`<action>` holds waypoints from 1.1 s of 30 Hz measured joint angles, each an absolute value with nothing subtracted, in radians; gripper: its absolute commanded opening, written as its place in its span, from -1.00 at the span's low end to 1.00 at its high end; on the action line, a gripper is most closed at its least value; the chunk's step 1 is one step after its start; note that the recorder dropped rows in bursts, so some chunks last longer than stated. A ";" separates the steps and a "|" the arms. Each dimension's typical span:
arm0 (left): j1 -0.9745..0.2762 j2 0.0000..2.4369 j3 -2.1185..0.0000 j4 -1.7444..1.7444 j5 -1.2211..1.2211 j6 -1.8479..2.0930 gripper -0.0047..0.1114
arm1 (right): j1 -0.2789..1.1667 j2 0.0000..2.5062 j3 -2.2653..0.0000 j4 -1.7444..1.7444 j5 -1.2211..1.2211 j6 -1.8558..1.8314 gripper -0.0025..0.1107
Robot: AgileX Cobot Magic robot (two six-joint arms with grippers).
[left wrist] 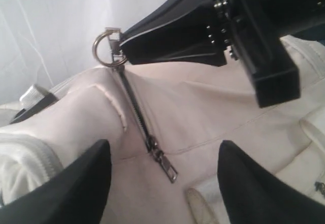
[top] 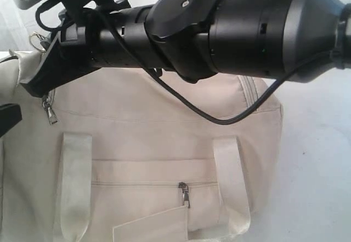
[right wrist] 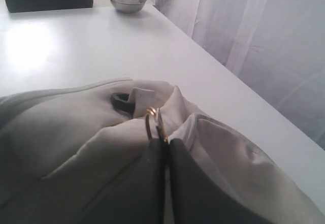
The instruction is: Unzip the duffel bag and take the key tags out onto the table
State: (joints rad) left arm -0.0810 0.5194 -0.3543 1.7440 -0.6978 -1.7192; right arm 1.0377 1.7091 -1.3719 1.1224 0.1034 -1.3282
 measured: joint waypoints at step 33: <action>-0.081 0.793 -0.351 1.512 -0.653 -1.435 -0.56 | 1.036 1.709 -1.374 1.142 0.200 -1.301 -0.96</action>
